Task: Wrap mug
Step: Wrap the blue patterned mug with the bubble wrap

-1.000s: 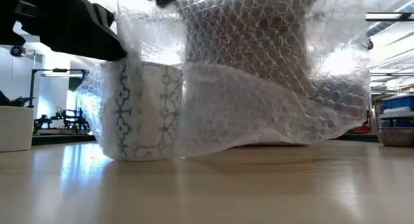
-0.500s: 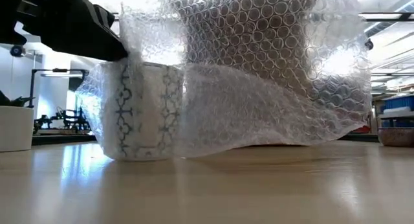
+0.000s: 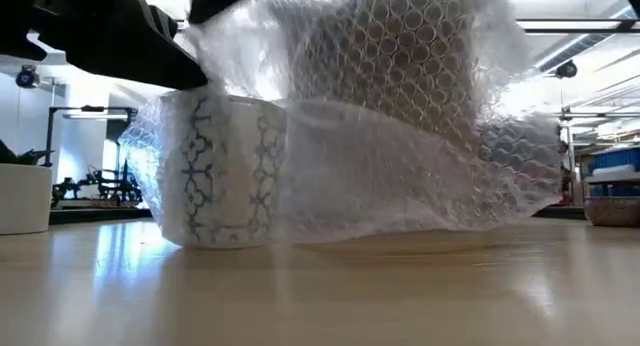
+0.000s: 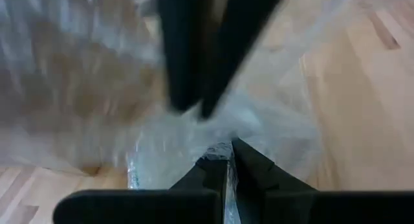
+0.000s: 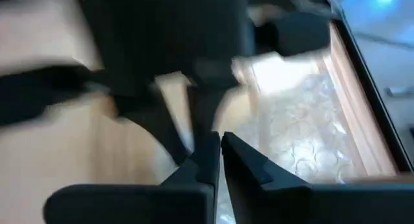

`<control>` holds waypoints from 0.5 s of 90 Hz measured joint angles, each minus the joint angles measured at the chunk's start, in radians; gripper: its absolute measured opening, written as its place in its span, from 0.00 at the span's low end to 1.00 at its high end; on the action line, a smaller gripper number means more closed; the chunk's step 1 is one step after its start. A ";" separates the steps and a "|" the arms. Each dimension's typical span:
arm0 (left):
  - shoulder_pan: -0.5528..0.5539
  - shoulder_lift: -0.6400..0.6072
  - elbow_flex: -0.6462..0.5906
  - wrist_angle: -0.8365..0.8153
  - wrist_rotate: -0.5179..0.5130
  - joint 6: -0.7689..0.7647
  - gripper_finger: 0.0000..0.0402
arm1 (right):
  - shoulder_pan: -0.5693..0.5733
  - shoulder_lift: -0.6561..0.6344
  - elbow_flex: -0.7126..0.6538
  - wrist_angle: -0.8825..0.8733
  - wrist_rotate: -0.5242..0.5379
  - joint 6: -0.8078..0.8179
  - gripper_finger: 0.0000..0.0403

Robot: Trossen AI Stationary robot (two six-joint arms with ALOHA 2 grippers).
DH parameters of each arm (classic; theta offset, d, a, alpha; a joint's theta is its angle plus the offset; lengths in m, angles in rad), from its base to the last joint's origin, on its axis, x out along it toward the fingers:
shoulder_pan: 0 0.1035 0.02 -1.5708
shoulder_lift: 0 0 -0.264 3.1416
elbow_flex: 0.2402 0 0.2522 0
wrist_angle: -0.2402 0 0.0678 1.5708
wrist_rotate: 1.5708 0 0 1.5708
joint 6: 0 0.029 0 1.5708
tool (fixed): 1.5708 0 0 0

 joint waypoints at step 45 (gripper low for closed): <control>0.000 -0.009 0.000 0.000 -0.045 0.029 0.00 | -0.059 0.007 -0.083 -0.074 -0.281 -0.014 0.00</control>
